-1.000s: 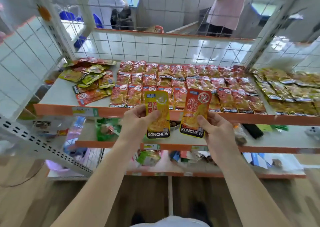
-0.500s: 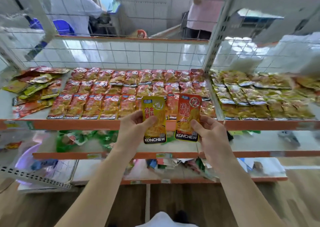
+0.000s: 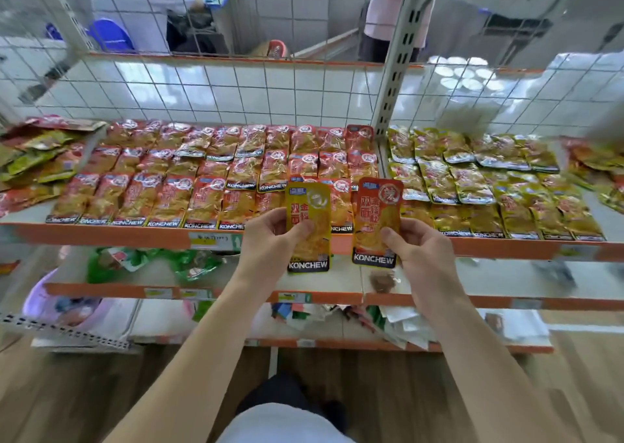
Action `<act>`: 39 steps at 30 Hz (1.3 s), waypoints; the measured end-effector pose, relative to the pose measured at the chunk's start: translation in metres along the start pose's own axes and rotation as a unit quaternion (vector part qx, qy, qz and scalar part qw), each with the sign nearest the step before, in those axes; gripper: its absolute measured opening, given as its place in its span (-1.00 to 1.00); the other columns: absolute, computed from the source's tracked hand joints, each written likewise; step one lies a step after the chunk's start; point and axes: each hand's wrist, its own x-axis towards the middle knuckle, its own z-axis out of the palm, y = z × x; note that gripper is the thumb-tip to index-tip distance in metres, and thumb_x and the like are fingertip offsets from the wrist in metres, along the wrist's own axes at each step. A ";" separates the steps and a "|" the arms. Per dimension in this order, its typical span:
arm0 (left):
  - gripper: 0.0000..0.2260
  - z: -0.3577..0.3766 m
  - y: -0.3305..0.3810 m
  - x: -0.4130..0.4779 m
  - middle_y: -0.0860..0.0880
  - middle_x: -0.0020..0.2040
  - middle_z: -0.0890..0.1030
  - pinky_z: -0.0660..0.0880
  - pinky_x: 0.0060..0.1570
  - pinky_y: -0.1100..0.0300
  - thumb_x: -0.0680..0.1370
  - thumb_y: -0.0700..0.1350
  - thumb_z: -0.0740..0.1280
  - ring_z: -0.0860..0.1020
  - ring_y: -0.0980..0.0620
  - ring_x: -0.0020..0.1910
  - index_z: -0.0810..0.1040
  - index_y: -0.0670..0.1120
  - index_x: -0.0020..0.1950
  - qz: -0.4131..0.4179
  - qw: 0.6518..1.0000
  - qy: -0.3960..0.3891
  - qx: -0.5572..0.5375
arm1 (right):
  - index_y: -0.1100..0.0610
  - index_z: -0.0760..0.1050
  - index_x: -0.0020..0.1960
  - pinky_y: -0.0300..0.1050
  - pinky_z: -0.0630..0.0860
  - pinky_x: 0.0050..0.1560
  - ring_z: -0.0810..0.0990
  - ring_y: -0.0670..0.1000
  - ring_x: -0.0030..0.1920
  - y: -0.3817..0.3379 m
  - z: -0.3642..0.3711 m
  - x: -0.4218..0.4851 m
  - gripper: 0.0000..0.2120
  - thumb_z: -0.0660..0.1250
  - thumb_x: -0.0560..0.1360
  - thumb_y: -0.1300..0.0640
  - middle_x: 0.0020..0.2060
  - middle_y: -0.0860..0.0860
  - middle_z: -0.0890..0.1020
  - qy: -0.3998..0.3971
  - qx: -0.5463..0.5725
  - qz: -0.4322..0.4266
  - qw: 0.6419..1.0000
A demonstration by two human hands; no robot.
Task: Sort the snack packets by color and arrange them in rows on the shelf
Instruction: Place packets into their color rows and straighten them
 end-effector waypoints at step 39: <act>-0.83 0.040 -0.030 0.088 0.07 -0.10 0.72 0.63 -0.05 0.12 0.54 -0.15 0.48 0.67 0.03 -0.09 0.62 0.13 -0.03 0.074 0.997 -0.031 0.007 | 0.25 0.55 0.25 -0.23 0.29 0.07 0.36 -0.01 0.01 0.017 0.022 0.091 -0.59 0.38 0.56 -0.03 0.01 0.04 0.35 0.058 -0.481 -0.070 0.872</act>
